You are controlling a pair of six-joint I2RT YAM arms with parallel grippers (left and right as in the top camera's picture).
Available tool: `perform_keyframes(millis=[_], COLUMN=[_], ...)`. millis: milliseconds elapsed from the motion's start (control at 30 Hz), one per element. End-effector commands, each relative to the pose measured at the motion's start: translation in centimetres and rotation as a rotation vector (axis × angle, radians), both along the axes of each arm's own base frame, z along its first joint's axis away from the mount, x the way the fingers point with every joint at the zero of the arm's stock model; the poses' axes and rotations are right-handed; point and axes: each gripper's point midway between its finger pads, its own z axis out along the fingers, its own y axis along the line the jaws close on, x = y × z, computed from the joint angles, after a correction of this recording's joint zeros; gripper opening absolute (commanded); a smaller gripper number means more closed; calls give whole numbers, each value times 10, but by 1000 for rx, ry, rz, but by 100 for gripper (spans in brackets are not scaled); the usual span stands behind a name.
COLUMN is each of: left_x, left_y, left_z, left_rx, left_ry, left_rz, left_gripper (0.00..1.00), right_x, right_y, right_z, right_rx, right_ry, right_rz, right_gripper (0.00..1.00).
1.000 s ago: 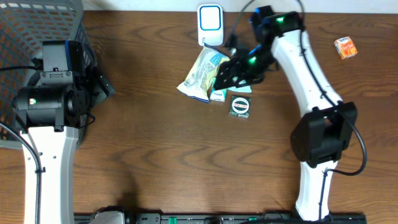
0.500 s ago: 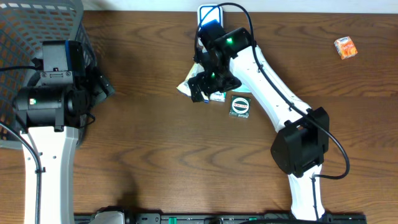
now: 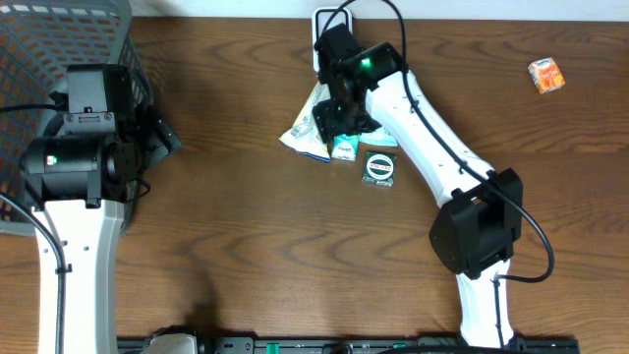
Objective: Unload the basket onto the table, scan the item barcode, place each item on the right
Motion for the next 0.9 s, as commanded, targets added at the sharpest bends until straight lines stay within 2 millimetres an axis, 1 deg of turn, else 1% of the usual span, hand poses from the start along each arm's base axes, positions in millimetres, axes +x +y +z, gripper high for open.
perform_keyframes(millis=[0,33,67,133,167,267,300,333,367,433,467,500,533,567,667,733,767,833,867], left_x=[-1,-1,-1,-1,-1,-1,-1,-1,-1,-1,-1,-1,-1,-1,-1,-1,-1,-1,-1], left_y=[4,4,4,4,4,4,4,4,4,4,4,4,4,4,4,4,4,4,4], left_z=[-2,-2,-2,-2,-2,-2,-2,-2,-2,-2,-2,-2,-2,-2,-2,-2,-2,-2,-2], left_rx=[4,4,4,4,4,4,4,4,4,4,4,4,4,4,4,4,4,4,4], left_ry=[5,6,6,6,6,5,6,6,5,5,5,5,6,5,5,6,5,6,6], left_rz=[27,27,27,27,27,27,27,27,27,27,27,27,27,27,27,27,27,27,27], left_gripper=[98,98,98,98,98,98,97,98,98,98,98,98,98,98,98,98,98,98,98], right_x=[13,15,15,20,22,25,25,25,24,23,25,27,30,38,48,54,58,64,68], right_y=[-24,-30,-32,-38,-40,-43,-44,-43,-42,-42,-45,-47,-53,-62,-76,-87,-93,-106,-116], right_z=[0,0,-1,-1,0,0,0,0,0,0,0,0,0,2,2,2,2,1,1], right_rx=[-34,-33,-31,-22,-19,-14,-15,-8,-8,-14,-31,-44,-66,-96,-92,-64,-51,-41,-41], right_ry=[-20,-15,-14,-15,-18,-24,-23,-18,-17,-18,-29,-39,-55,-89,-105,-100,-98,-100,-102], right_rz=[-90,-120,-132,-181,-193,-209,-210,-208,-207,-204,-209,-212,-221,-241,-277,-306,-323,-351,-375], right_gripper=[64,56,55,43,39,37,43,55,56,55,51,50,49,47,48,54,59,64,78])
